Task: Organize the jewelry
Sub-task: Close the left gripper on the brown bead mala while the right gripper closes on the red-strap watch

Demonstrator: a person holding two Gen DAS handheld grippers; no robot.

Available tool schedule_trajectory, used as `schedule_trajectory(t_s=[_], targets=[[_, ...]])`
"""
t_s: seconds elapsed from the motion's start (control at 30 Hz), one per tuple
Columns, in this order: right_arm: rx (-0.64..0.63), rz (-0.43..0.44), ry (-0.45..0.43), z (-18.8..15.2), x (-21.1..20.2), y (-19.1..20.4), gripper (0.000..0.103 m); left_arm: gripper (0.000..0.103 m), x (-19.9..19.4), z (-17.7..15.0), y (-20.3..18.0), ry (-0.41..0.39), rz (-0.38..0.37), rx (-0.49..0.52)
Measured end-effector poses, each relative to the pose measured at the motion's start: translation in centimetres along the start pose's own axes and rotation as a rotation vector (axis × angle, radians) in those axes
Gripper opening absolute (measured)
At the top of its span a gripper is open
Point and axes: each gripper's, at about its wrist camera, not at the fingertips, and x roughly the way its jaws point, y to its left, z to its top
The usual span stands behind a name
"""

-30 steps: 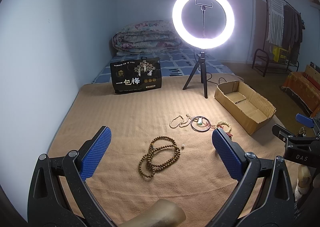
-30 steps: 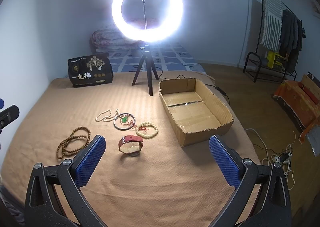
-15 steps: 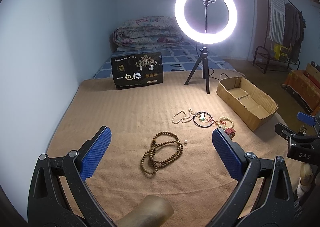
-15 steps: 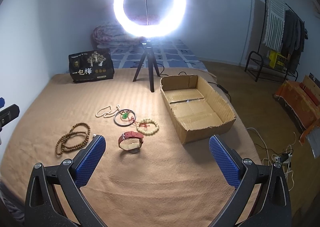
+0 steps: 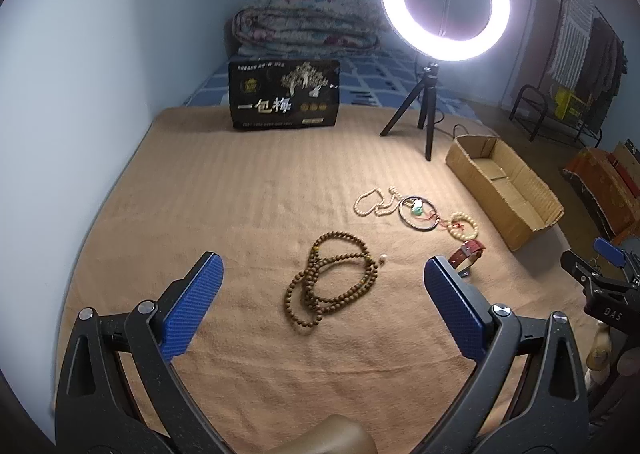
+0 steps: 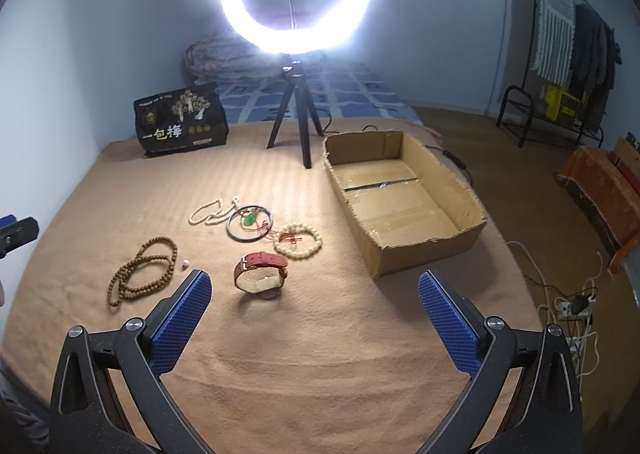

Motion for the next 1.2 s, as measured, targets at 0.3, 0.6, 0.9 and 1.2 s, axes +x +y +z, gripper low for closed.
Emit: schedule_trajectory(t_s=[0.3,0.6,0.9,1.2], targets=[[0.024,0.072,0.088,0.2,2.1,0.1,0.103,0.082,4.1,0.4,2.5,0.136,-0.04,-0.079],[0.004,0.116,0.166,0.8,4.9,0.5,0.103,0.066,8.8,-0.3,3.5,0.279,-0.095,-0.137],[-0.043,0.146,0.265,0.7,9.3,1.9,0.102,0.056,12.4,-0.8,2.8,0.334,-0.043,-0.087],[-0.083,0.126,0.331,0.4,11.7,1.4,0.102,0.047,16.1,-1.5,3.6,0.413,-0.047,-0.101]])
